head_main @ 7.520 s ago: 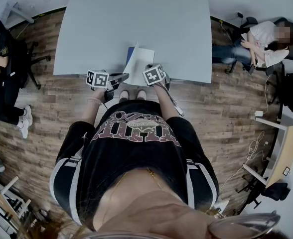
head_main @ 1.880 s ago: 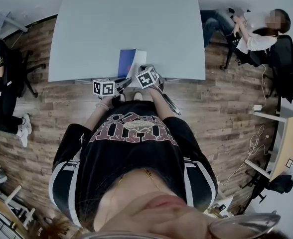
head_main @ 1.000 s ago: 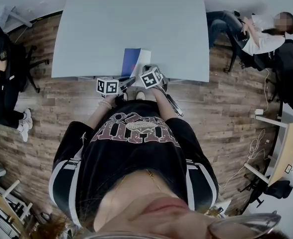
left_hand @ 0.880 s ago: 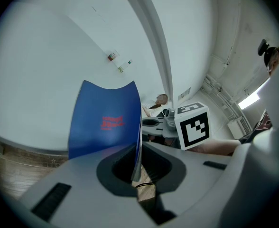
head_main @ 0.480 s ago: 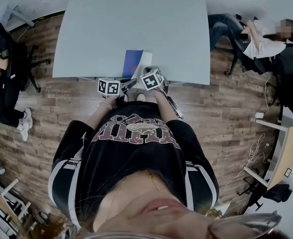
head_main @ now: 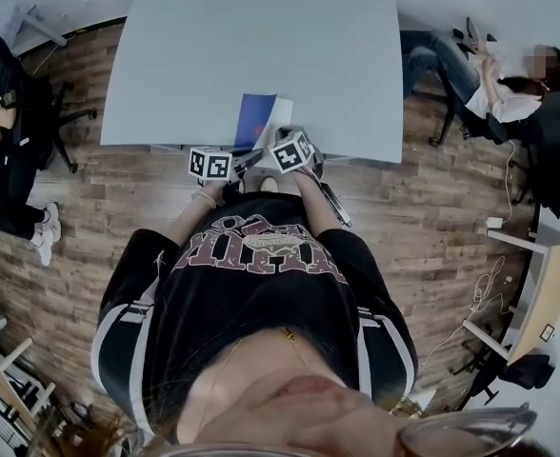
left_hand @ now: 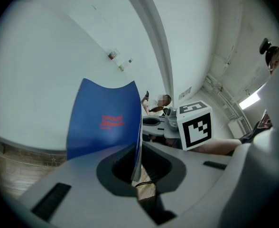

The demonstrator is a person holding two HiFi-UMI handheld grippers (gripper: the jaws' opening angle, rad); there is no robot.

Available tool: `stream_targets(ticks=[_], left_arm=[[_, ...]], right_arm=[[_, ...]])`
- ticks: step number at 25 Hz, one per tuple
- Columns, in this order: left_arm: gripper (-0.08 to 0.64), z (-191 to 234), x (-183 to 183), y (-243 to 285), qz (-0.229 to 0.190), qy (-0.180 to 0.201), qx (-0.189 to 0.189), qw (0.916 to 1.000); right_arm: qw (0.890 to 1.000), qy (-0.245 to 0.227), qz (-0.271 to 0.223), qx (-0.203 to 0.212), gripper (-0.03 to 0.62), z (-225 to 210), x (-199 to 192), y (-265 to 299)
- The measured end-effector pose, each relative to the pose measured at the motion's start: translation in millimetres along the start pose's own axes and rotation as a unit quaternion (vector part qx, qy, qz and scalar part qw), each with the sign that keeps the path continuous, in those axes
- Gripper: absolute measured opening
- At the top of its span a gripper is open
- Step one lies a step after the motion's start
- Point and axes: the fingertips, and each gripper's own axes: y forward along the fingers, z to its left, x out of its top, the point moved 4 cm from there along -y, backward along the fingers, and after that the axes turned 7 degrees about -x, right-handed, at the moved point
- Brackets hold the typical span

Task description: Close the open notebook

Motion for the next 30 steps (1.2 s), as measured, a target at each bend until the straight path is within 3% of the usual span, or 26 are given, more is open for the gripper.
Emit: stream_targets(ticks=[30], left_arm=[[0.054,0.1,-2.0,5.6,0.008,0.005,0.001,1.0]], right_arm=[[1.0,-0.005,-0.004,0.005,0.02,-1.2,-0.8,-1.9]])
